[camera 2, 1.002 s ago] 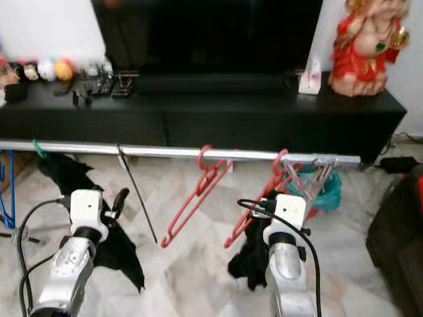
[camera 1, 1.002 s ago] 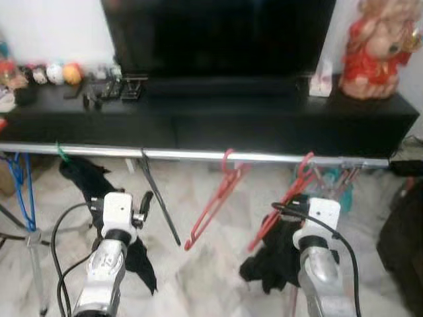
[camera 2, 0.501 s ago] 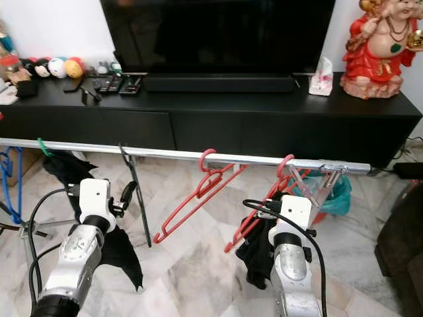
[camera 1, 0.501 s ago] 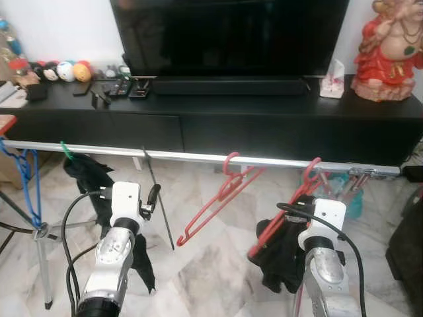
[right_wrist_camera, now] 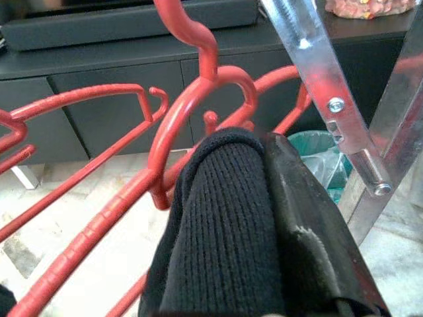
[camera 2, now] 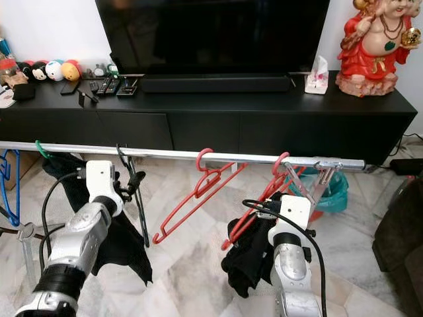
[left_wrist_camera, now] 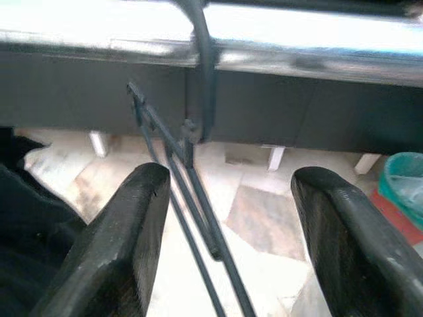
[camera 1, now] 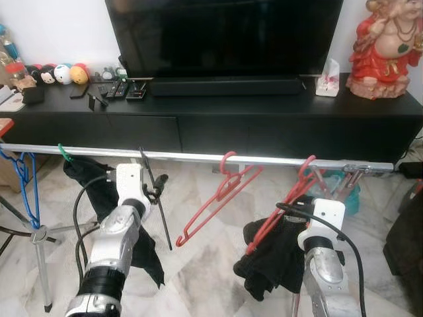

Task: Hang hanger

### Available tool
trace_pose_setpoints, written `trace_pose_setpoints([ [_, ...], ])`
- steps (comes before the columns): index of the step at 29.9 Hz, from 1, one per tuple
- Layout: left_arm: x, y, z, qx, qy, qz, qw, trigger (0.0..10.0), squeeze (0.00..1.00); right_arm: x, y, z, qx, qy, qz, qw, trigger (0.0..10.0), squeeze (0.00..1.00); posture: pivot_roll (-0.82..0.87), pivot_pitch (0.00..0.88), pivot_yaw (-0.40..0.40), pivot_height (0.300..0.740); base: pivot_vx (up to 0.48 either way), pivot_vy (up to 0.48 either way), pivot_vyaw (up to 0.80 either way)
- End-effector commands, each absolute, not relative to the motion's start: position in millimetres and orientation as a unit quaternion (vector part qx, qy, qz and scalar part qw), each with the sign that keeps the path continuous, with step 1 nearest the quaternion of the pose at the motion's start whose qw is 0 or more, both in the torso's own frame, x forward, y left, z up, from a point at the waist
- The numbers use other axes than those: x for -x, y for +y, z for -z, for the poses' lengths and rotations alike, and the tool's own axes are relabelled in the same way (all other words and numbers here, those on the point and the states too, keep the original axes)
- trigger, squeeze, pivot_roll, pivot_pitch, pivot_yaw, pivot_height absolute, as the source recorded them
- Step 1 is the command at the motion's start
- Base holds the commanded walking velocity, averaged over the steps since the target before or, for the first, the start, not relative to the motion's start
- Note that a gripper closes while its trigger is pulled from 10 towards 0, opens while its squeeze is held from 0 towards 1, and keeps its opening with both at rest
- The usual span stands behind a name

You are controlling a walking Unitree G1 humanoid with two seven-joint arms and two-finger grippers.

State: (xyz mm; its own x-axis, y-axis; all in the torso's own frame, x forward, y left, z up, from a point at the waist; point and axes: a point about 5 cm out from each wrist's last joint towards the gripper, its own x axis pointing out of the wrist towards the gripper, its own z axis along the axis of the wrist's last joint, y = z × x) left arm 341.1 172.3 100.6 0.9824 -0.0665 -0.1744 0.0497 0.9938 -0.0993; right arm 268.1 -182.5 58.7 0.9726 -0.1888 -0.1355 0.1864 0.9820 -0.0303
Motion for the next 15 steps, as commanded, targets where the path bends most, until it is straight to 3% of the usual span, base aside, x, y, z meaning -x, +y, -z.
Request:
trace_pose_setpoints([
  [1, -347.0, 181.3, -102.9, 0.042, 0.101, 0.004, 0.994, 10.0, 0.00, -272.6, -178.1, -63.6, 0.003, 0.060, 0.086, 0.994, 10.0, 0.00, -0.13, 0.000, 0.074, 0.740, 0.000, 0.000, 0.00],
  [15, -369.5, 167.3, -96.5, 0.030, 0.178, -0.044, 0.983, 10.0, 0.00, -274.5, -173.3, -63.3, -0.001, 0.062, 0.074, 0.995, 10.0, 0.00, -0.14, 0.000, 0.080, 0.740, 0.000, 0.000, 0.00],
])
